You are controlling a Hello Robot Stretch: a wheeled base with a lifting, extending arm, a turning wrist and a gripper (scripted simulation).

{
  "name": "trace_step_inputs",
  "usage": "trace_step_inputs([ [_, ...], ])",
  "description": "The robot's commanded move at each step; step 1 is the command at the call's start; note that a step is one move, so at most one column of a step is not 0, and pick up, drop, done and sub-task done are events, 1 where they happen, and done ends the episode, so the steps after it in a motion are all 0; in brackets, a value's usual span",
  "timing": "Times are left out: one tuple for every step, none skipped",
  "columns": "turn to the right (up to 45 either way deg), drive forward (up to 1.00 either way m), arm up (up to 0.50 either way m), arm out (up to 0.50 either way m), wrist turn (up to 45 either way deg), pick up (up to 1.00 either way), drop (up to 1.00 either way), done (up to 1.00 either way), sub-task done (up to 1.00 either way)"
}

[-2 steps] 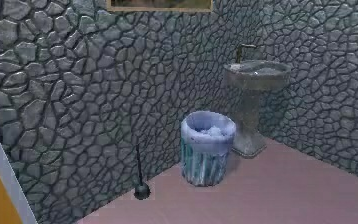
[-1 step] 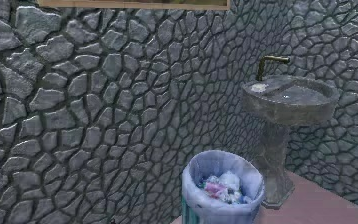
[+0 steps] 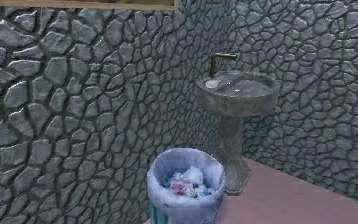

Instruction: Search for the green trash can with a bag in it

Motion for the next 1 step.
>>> trace_step_inputs([
  [0.0, 0.00, 0.00, 0.00, 0.0, 0.00, 0.00, 1.00, 0.00],
])
